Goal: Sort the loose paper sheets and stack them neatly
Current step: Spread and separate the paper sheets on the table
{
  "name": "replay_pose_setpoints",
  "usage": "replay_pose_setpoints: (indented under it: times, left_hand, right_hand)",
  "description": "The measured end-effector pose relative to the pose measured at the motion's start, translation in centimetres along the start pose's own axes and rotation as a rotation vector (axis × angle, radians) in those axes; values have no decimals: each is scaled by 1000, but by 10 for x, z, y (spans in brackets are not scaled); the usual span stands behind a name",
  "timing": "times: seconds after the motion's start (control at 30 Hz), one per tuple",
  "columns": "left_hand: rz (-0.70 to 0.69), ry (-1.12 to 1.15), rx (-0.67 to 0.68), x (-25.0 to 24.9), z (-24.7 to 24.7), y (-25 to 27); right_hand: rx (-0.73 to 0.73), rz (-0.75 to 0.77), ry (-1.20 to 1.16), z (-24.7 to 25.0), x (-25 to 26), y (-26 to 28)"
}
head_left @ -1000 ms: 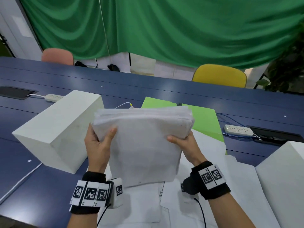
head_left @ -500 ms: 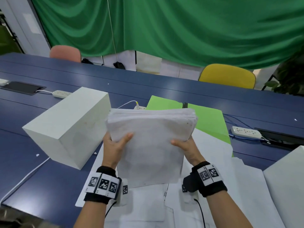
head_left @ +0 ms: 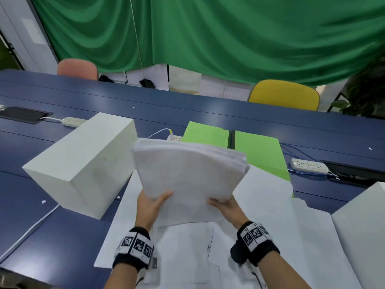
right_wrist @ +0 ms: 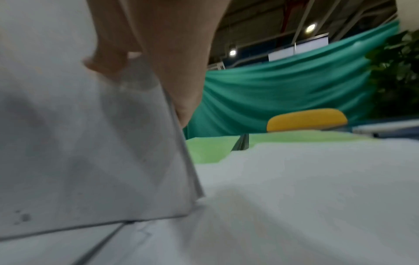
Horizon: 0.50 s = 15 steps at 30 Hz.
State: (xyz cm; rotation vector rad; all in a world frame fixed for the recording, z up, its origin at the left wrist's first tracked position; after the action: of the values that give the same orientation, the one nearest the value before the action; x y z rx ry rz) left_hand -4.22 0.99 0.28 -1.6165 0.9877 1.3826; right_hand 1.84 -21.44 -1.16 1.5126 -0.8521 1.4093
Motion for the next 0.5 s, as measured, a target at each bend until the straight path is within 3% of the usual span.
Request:
replay_pose_setpoints:
  times: [0.1,0.2,0.27,0.37,0.5]
  left_hand:
    - [5,-53,-34,-2,-10,-5]
    - [-70,-98,14,-34,-30,-14]
    - [-73,-117,115,-45,-47,-16]
    - [34,-197,357,-28,-74,-8]
    - [283,-447,608,30,-119,6]
  right_hand:
    - [-199,5,40,7,1,-4]
    - [-295,58,18,28,26,3]
    - [-333,58,-19,52,37,15]
    - [-377,6,-9,90,36,38]
    - [-454,-251,91,140,-26,62]
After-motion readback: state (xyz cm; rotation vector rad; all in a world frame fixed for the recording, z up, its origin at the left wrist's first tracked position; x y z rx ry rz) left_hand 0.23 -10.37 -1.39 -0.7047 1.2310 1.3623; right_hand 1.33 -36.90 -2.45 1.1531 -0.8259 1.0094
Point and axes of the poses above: each hand's wrist, its own y-axis away from the middle knuckle, its own z-axis out of the back of the hand, x = y × z, the point moved 4 cm from there along -y, towards the middle knuckle, and after that the axes turned 5 degrees about x, right-handed, at the moved point
